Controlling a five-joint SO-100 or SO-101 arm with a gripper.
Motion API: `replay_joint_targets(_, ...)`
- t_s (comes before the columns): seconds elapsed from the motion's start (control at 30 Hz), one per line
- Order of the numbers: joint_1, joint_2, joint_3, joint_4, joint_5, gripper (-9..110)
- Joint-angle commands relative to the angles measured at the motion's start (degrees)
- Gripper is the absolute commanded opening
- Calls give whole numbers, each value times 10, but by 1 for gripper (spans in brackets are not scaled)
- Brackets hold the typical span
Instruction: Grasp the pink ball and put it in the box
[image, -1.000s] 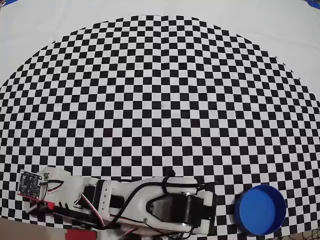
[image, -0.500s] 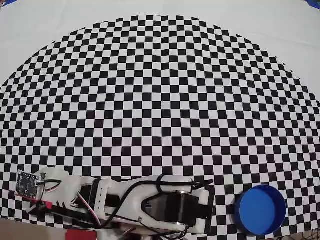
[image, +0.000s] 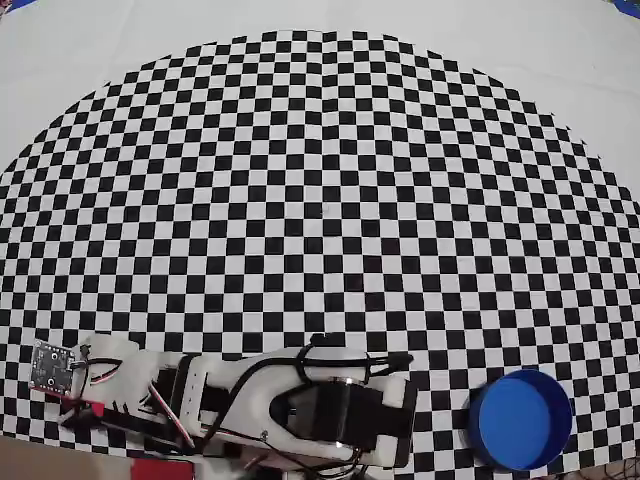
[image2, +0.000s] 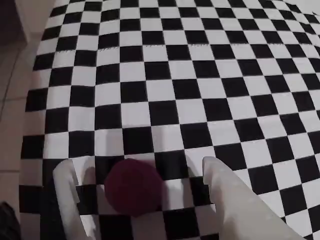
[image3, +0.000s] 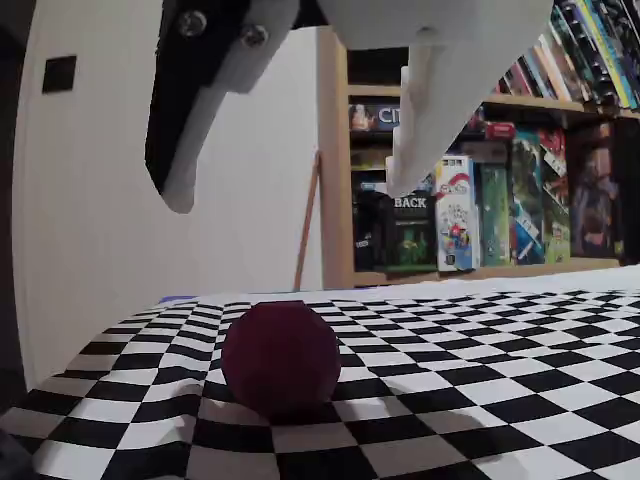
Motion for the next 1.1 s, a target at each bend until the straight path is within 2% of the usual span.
replay_joint_targets(0.0,7,-10,-25,-10,-7,29)
replay_joint_targets(1.07,3,-109,-72,-20,-8,29)
